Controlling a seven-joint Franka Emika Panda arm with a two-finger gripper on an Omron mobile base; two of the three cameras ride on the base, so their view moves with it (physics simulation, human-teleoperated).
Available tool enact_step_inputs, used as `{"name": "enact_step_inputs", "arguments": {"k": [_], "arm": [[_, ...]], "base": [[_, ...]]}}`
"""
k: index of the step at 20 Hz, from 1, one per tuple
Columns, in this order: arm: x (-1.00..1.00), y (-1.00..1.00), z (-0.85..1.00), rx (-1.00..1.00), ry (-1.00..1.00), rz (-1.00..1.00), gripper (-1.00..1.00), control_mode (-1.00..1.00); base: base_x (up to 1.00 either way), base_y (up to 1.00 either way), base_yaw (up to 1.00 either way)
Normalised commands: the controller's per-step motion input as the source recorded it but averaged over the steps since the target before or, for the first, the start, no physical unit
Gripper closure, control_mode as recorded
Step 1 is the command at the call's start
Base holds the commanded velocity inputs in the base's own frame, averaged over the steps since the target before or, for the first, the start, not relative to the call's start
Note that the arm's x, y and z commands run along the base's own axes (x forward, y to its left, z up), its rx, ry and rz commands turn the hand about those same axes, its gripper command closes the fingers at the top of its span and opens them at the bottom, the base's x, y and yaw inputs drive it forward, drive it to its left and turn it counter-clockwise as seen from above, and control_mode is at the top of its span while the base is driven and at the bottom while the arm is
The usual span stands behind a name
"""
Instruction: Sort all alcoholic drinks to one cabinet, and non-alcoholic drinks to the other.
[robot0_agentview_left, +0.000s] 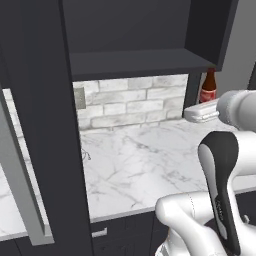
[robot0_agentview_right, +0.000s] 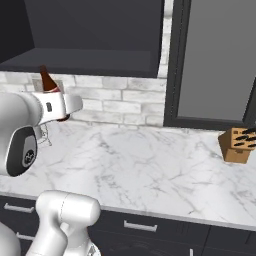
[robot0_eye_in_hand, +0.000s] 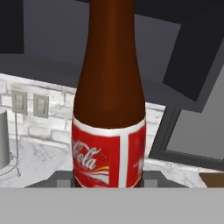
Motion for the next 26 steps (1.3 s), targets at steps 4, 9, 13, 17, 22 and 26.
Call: {"name": "enact_step_inputs", "arguments": {"k": [4,9,13,17,22,26], "arm": [[-0.17,-0.08,0.37,0.05,0.0,-0.03,1.0,-1.0],[-0.07,-0.03,0.29,0.03,0.0,-0.02,1.0,-1.0],[0.0,-0.03,0.27,0.03,-0.01,-0.02,1.0,-1.0],[0.0,-0.04,0.26,0.02,-0.02,-0.02,1.0,-1.0],[0.0,-0.04,0.21,0.02,-0.02,-0.02,1.0,-1.0],[0.03,-0.02,0.12,0.02,-0.03,-0.01,1.0,-1.0]], "base": [[0.0,0.0,0.0],[0.0,0.0,0.0],[0.0,0.0,0.0],[0.0,0.0,0.0],[0.0,0.0,0.0],[0.0,0.0,0.0]]}}
